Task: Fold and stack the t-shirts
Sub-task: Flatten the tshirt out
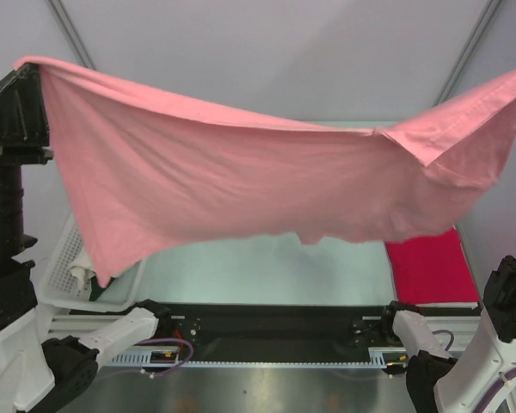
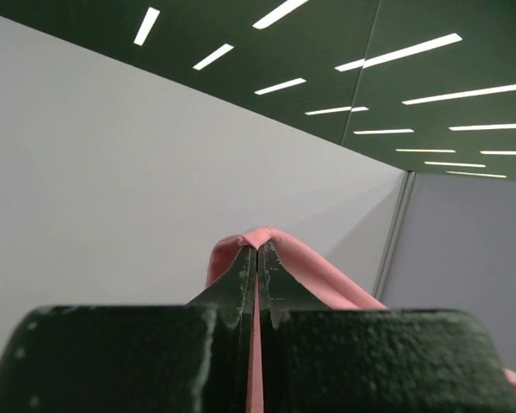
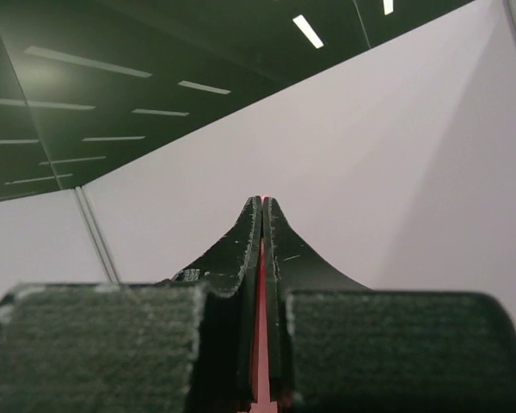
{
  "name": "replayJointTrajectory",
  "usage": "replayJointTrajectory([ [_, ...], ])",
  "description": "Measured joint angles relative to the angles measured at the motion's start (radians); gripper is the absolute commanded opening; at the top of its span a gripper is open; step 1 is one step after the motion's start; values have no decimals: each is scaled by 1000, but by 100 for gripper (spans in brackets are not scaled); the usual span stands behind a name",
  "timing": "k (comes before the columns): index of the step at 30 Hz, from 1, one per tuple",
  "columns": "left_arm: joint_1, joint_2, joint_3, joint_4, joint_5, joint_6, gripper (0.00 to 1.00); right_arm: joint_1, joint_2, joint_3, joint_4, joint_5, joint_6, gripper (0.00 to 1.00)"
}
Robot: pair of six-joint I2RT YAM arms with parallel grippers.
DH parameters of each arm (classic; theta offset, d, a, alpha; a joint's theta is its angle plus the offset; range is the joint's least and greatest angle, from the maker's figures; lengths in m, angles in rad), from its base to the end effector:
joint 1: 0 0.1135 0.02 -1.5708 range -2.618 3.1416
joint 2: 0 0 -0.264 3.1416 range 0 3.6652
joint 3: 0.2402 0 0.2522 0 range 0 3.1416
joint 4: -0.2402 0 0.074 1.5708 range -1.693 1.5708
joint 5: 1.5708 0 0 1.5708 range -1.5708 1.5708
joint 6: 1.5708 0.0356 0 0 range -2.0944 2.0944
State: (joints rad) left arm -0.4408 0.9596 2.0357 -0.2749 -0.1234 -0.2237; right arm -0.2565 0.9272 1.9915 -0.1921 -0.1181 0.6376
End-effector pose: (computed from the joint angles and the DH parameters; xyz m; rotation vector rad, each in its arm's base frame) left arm 0.0092 0.0005 0.6523 -0.0338 0.7885 -0.5828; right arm -0.0006 0.0045 0.6517 0.2010 0.6830 0.4062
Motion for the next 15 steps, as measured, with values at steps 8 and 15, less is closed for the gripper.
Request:
replayJointTrajectory([
  [8,-2,150,-158,43,-140,73,0,11,75,-145,43,23,6,0],
  [15,34,417,-442,110,-190,143,0,23,240,-513,123,34,15,0],
])
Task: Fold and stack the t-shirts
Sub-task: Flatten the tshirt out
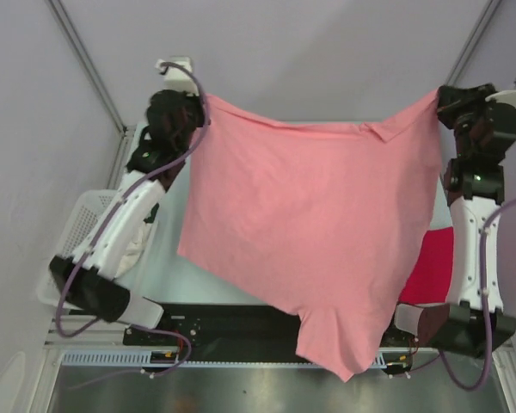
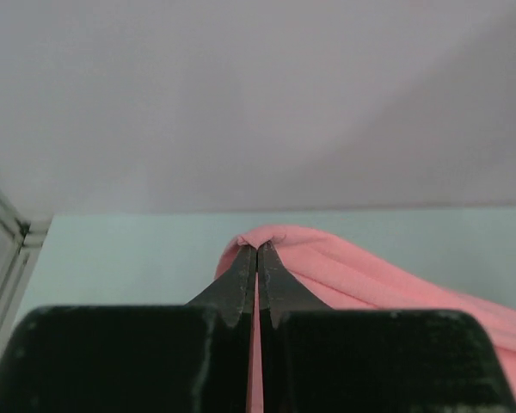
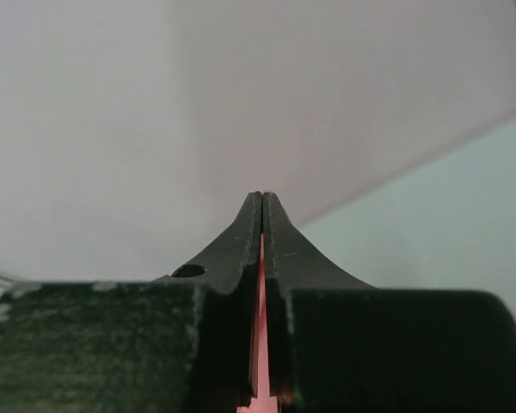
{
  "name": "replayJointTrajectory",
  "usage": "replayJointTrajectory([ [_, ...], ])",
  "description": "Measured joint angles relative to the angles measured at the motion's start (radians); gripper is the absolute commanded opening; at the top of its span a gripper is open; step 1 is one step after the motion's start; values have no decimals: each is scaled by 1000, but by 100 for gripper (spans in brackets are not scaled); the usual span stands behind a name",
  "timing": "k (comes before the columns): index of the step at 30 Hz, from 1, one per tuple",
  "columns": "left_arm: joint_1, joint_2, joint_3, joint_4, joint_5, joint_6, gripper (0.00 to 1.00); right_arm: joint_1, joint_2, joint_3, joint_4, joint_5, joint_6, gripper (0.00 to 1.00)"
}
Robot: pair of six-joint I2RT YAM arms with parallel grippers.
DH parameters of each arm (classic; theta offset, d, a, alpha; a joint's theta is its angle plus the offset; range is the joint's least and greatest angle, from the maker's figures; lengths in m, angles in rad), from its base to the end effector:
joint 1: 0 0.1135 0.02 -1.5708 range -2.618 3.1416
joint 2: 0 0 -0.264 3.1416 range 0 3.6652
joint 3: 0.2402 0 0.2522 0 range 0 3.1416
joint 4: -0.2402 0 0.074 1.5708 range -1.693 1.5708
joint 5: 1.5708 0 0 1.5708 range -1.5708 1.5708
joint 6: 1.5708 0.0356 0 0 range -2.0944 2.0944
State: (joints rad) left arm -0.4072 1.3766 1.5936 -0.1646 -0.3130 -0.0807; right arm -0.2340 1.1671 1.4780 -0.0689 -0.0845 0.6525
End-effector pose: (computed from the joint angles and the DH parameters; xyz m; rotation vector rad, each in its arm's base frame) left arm 0.2826 -0.1100 0.4895 -0.0023 1.5229 -0.1524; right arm 0.2317 -0.0521 0.5146 0.5090 1.2407 0.4106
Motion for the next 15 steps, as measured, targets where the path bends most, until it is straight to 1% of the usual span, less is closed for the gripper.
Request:
replayJointTrajectory([
  [3,24,146,-61,24,2,13,0,4,108,-115,24,15,-16,0],
  [5,47,265,-63,47,13,12,0,8,192,-172,51,25,-40,0],
  [7,71,394,-31,81,28,7,0,8,280,-185,75,27,-55,0],
  [9,95,550,63,106,60,-7,0,8,388,-179,119,29,-62,0],
  [11,121,720,190,116,98,-25,0,8,496,-156,148,27,-62,0],
  [13,144,875,322,121,142,-46,0,13,624,-95,151,24,-62,0],
  [15,169,989,402,130,192,-79,0,20,746,-19,147,23,-63,0],
])
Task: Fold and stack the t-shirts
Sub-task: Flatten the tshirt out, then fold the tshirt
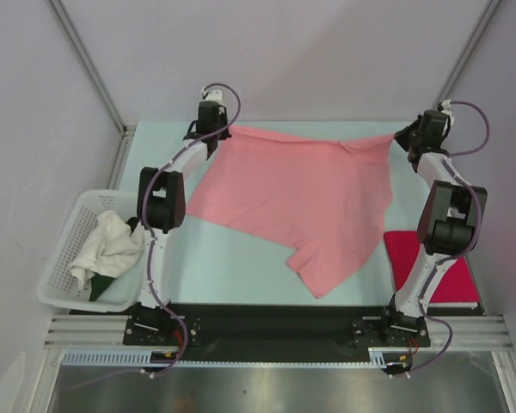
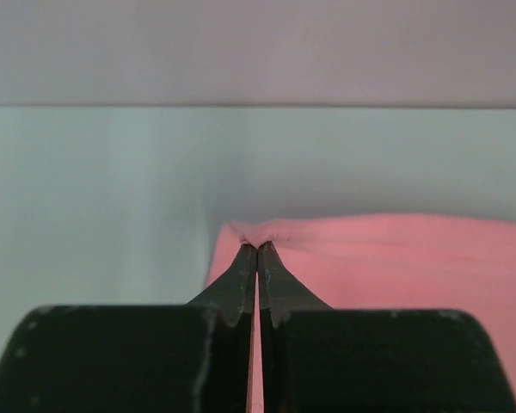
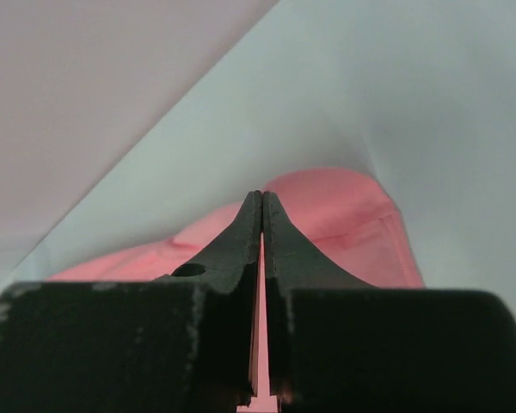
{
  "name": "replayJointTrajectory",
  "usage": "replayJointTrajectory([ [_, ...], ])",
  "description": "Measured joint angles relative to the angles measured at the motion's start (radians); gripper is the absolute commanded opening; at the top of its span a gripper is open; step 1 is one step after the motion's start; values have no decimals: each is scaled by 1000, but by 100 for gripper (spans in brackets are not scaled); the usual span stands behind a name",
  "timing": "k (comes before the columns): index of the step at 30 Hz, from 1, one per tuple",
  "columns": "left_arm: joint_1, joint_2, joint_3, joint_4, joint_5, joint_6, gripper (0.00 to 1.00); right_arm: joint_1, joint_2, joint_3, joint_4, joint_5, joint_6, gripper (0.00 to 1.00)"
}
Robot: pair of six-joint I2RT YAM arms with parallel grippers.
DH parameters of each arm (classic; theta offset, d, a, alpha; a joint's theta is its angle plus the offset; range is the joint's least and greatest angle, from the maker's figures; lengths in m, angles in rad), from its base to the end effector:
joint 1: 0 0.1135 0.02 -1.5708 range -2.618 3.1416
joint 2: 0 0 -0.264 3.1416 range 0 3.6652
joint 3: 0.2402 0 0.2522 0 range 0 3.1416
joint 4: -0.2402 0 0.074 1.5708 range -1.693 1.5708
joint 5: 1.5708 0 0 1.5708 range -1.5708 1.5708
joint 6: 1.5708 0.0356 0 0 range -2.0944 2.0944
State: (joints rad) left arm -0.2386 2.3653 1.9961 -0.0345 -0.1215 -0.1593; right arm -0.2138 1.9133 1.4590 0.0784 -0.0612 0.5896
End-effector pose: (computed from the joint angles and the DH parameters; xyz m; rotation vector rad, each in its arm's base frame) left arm 0.5442 -0.1279 0.2231 -0.0010 1.9740 -0.1398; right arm 0.4470 -0.0948 0.2684 0.7280 1.8181 0.3077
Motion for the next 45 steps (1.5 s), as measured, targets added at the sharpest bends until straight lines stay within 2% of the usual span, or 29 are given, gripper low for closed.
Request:
replayJointTrajectory([
  [3,39,90,37,3,79,-59,0,13,95,43,-3,0,-2,0],
  [8,96,144,68,19,192,-154,1,37,113,44,-23,5,3,0],
  [16,142,147,89,86,372,-347,1,56,8,23,-126,8,21,0],
  [23,146,143,76,110,521,-444,0,-24,-100,-3,-191,-1,29,0],
  [28,145,137,34,94,563,-469,0,-78,-126,-13,-227,-30,40,0],
  [34,147,119,32,8,581,-461,1,-53,-186,-119,-251,-79,75,0],
  [45,184,-65,-80,-58,578,-416,0,-36,-262,-205,-337,-136,90,0],
])
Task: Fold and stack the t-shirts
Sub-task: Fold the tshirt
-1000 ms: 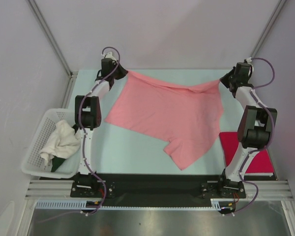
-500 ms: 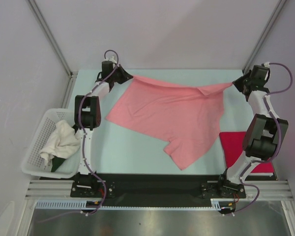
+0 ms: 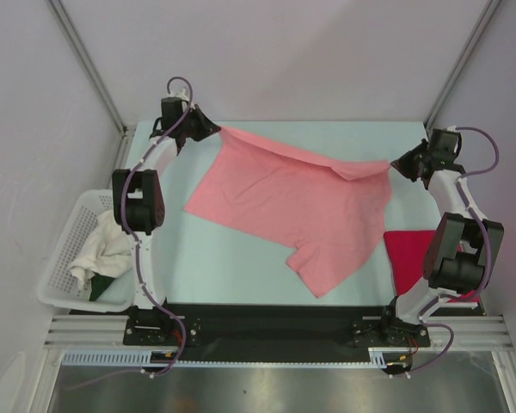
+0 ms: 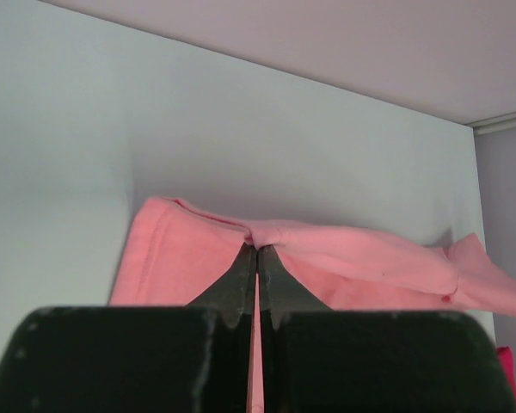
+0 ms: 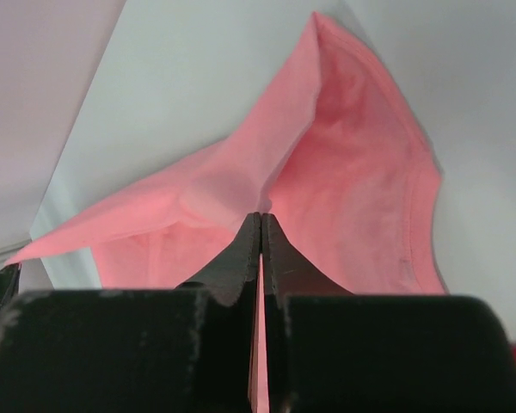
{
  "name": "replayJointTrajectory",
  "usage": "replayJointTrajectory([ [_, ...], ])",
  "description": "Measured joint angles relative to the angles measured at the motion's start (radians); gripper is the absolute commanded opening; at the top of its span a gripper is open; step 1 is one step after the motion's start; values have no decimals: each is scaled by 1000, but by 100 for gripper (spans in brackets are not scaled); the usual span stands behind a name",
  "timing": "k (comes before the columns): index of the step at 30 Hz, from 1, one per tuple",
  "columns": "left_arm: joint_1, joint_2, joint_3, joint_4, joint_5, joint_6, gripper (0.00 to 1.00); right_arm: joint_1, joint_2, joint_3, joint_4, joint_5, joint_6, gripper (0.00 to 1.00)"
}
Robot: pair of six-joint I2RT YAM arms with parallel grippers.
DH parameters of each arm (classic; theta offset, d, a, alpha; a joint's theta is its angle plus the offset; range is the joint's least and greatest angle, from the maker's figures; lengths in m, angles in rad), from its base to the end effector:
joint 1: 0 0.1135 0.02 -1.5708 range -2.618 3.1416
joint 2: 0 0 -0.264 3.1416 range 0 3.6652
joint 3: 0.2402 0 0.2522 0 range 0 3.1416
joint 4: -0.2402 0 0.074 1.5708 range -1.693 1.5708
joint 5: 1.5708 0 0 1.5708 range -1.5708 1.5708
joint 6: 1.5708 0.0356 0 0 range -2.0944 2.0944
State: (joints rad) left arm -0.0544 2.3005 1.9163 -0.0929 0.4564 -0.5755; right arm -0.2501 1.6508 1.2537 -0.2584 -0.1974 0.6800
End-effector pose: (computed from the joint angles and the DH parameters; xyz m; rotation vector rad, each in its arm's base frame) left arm 0.5381 -0.0450 0.2254 -0.2521 2.0894 -0.8531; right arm 0.3665 -0.0864 0.2709 0.9099 2.0577 0.4535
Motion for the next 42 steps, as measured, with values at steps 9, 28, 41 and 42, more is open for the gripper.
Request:
replayJointTrajectory([
  [9,24,-18,-51,-40,4,20,0,-13,-45,-40,-54,-30,-7,0],
  [28,24,-19,-110,-217,45,97,1,-26,-143,-193,-84,-35,1,0],
  [41,24,27,3,-346,-10,145,11,-18,-166,-233,-111,-7,20,2],
  [42,24,28,3,-357,-13,150,15,-15,-171,-244,-126,7,26,5],
])
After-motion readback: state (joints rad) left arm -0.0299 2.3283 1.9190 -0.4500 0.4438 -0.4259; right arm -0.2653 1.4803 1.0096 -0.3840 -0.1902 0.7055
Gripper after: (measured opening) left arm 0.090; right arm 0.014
